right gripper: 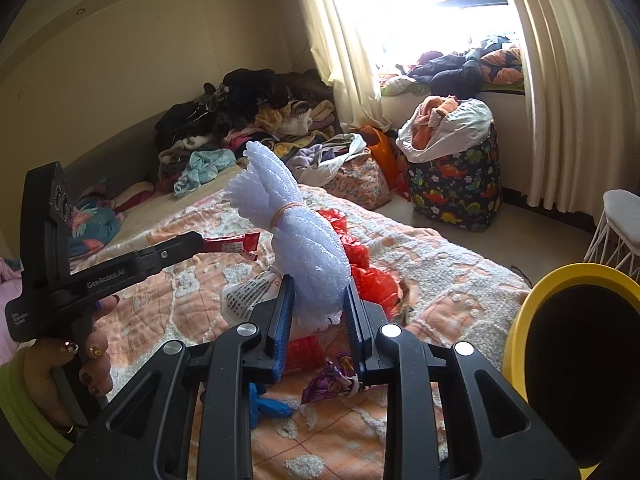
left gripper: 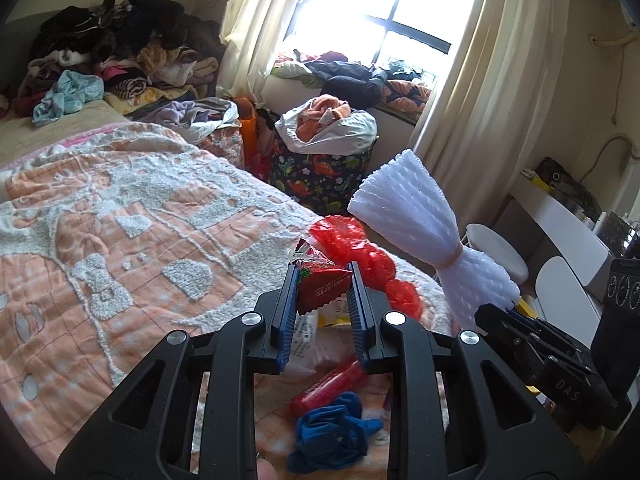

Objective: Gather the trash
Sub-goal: 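Carry the mesh bundle over the yellow bin with the right gripper while the left gripper grasps the red wrapper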

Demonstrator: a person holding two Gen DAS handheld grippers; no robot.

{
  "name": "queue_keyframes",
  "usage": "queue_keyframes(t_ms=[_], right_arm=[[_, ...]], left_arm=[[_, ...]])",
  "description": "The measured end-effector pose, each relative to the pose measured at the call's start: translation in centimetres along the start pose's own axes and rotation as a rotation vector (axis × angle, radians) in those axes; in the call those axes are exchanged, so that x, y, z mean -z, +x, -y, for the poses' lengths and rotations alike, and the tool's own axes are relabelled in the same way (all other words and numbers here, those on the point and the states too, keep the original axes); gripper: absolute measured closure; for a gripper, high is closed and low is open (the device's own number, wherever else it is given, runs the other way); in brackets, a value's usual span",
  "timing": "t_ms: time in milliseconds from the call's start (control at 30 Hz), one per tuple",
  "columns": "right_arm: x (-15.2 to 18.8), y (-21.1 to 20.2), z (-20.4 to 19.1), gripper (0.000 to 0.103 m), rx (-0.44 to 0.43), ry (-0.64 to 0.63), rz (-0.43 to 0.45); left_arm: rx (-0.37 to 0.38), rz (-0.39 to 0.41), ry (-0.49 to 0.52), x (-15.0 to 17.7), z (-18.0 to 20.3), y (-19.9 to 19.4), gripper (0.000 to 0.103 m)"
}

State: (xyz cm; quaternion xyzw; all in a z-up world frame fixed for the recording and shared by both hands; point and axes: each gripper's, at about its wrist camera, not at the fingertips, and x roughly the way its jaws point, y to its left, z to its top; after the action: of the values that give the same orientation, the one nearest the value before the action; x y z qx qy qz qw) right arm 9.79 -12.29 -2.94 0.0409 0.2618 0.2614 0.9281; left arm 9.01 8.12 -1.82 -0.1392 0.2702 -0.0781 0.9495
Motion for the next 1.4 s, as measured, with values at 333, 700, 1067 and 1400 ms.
queue_keyframes(t_ms=[333,700,1067,1400], right_arm=[[0.0,-2.3,2.2,0.079,0.053,0.060,0.041],[0.6,-4.3,5.9,0.079,0.145,0.133,0.064],[0.9,-6.2,9.0,0.079,0.221,0.187,0.088],[1.6,-7.3,12.3,0.079,0.284,0.247,0.103]], left_arm=[[0.060,0.006,0.052,0.1,3.5,-0.5,0.085],[0.131,-0.015,0.117,0.9,7.5,-0.5,0.085],[0.190,-0.049,0.187,1.8,11.5,0.3,0.085],[0.237,-0.076,0.233,2.9,14.6,1.6,0.085]])
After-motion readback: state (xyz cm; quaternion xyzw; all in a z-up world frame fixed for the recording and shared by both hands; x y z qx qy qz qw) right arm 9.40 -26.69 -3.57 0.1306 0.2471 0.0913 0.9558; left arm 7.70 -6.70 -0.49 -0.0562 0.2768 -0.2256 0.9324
